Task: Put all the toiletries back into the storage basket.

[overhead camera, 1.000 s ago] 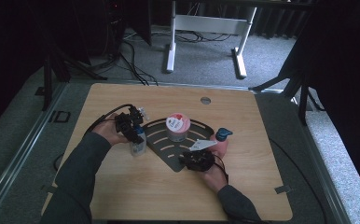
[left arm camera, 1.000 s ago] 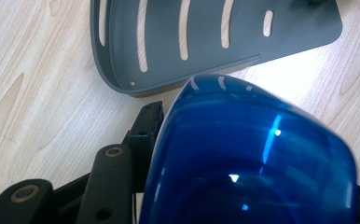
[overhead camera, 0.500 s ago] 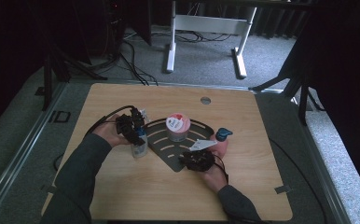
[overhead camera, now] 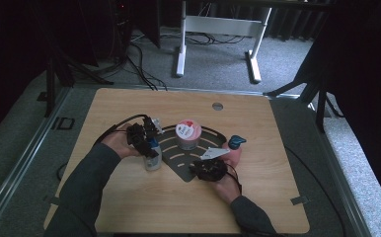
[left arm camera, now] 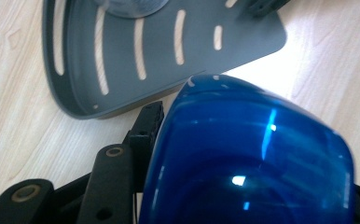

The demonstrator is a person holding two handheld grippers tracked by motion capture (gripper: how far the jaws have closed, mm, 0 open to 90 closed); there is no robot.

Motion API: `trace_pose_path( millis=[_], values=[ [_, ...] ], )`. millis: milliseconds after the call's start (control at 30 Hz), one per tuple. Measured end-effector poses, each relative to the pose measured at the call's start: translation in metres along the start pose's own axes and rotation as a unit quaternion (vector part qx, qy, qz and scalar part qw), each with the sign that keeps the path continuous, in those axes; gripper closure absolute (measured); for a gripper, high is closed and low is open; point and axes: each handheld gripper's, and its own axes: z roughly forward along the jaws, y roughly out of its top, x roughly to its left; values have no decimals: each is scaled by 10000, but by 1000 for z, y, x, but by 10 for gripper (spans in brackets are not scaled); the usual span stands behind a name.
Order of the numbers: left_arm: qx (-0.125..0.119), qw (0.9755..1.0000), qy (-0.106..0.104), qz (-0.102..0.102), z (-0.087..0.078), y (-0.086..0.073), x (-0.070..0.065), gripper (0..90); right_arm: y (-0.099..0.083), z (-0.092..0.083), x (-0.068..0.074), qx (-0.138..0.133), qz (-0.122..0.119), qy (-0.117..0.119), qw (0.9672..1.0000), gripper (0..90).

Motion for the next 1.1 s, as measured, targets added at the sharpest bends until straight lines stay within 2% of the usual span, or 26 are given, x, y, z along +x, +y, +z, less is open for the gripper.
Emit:
trace_pose_path(
  millis=[400,500,1100],
  values=[
    [-91,9993,-189,302,3,14,-17,552,0,0,0,-4,3,-5,10000,660],
    [-115,9989,-297,352,3,18,-19,552,0,0,0,0,2,-3,10000,660],
    [-279,9976,-337,545,8,43,-31,552,0,0,0,1,-5,-3,10000,660]
  ],
)
